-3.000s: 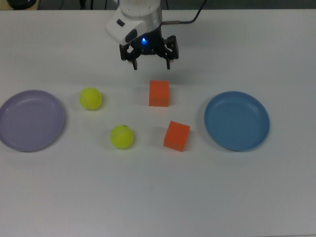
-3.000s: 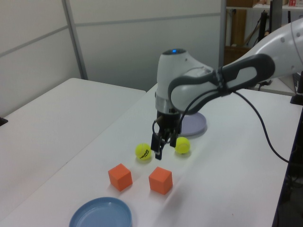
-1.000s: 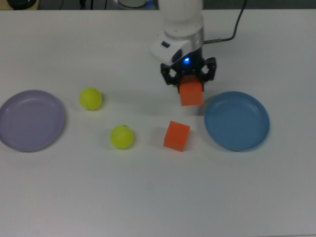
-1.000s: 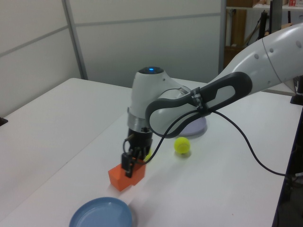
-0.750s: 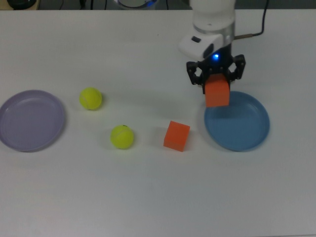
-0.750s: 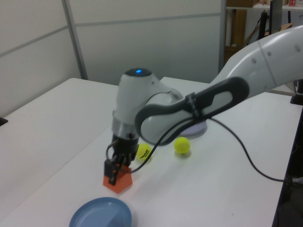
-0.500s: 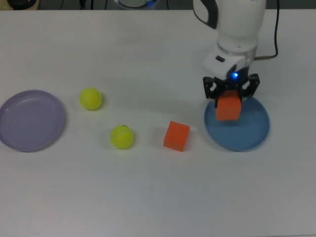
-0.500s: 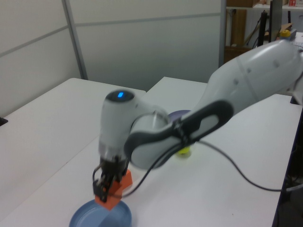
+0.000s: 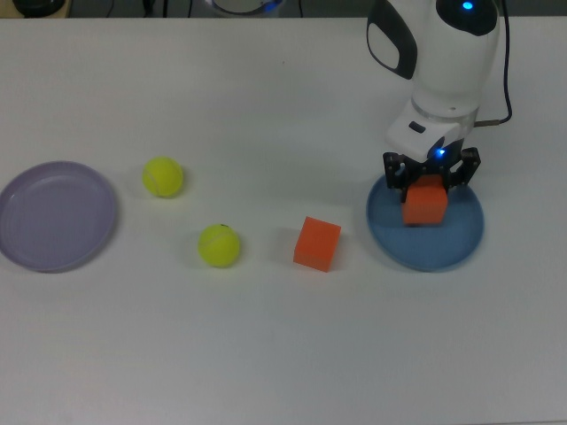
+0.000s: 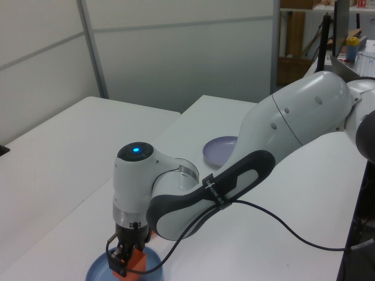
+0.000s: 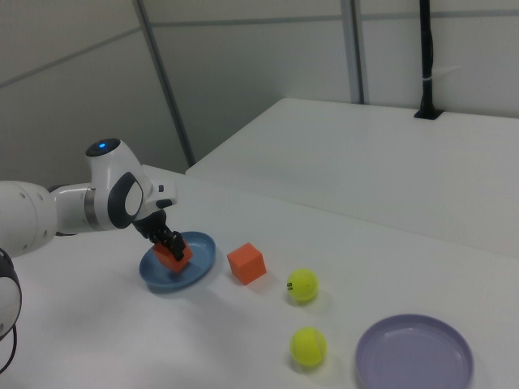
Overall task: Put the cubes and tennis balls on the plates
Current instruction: 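Carry the cube over the blue plate and release it, then move the gripper to the second orange cube and grasp it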
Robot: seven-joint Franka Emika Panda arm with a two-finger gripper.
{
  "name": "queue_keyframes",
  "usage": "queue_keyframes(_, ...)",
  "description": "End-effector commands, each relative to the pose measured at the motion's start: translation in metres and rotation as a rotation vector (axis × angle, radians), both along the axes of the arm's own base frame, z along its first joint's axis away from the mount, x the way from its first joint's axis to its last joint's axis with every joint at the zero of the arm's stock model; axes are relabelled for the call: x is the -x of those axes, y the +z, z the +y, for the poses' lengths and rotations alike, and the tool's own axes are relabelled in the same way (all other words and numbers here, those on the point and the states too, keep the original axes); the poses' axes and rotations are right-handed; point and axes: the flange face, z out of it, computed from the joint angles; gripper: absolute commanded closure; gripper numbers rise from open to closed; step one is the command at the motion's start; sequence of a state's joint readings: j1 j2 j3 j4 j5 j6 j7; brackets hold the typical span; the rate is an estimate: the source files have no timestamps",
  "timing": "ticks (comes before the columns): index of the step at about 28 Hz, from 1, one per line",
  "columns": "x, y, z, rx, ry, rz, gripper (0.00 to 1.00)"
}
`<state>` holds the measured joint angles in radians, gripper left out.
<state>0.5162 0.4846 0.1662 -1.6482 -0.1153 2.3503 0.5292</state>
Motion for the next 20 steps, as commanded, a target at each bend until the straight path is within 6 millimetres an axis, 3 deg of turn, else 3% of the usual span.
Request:
queue_keyframes(1, -0.001, 0.005, 0.004, 0.003, -0.014, -0.024, 0.00)
queue_keyframes(6, -0.001, 0.008, 0.004, -0.006, -0.036, -0.022, 0.00)
queue_keyframes(11, -0.013, 0.027, 0.002, -0.056, -0.147, -0.034, 0.00)
queue_keyframes(14, -0.032, 0.042, -0.018, -0.082, -0.233, -0.050, 0.00)
queue_keyframes(20, -0.056, 0.047, -0.055, -0.071, -0.267, -0.069, 0.00)
